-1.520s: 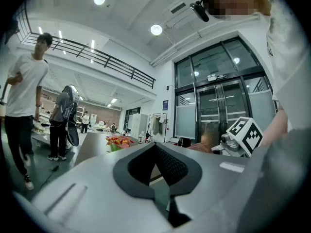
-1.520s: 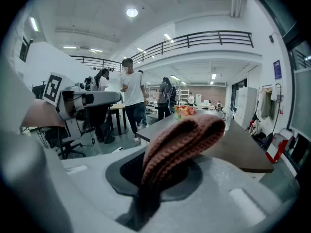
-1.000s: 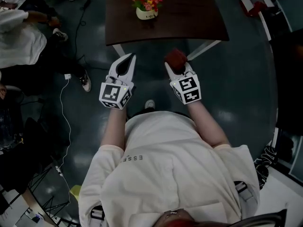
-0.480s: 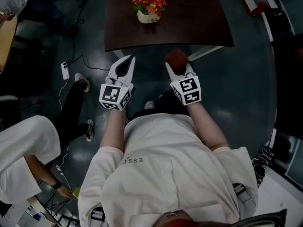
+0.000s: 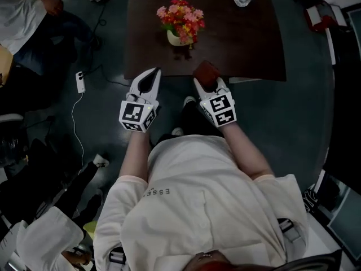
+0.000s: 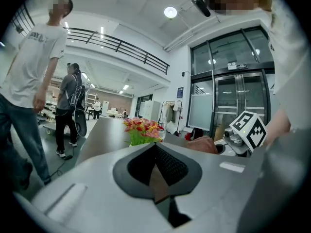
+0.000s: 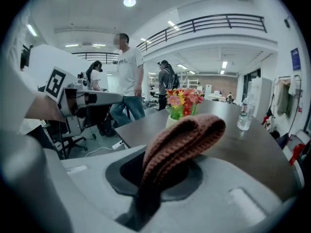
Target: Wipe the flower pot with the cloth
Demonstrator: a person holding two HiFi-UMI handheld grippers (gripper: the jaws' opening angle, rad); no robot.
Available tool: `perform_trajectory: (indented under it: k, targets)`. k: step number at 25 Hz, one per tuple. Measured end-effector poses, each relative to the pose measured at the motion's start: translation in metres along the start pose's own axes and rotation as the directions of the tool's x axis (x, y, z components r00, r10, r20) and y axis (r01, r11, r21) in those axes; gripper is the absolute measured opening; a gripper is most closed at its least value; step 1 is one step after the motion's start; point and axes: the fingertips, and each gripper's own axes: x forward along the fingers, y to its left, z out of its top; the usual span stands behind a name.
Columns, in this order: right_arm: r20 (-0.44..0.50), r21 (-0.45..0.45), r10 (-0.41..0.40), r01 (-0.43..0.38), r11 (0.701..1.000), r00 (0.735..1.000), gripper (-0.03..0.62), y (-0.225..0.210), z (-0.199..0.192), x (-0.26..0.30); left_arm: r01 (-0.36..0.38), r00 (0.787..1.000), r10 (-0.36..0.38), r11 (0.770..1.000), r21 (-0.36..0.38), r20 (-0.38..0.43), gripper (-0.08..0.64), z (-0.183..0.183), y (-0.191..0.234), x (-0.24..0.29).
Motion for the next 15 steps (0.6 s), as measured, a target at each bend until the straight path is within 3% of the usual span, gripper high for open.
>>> perform_trajectory:
  k: [4, 8, 15]
  targets:
    - [-0.052, -0.043, 0.129, -0.131, 0.990, 0.990, 0.044, 0.011, 0.000, 0.038, -0.049, 0.999, 0.049, 0.998, -0.035, -0.024, 0.016, -0.002, 0.016, 0.024]
    - [-0.088, -0.079, 0.233, -0.240, 0.968, 0.969, 0.044, 0.029, -0.004, 0.075, -0.050, 0.997, 0.047, 0.998, -0.045, -0.067, 0.016, -0.012, 0.031, 0.048]
    - [-0.087, -0.086, 0.295, -0.302, 0.949, 0.951, 0.044, 0.033, 0.015, 0.132, -0.019, 0.992, 0.019, 1.000, 0.005, -0.121, 0.016, -0.024, 0.061, 0.093]
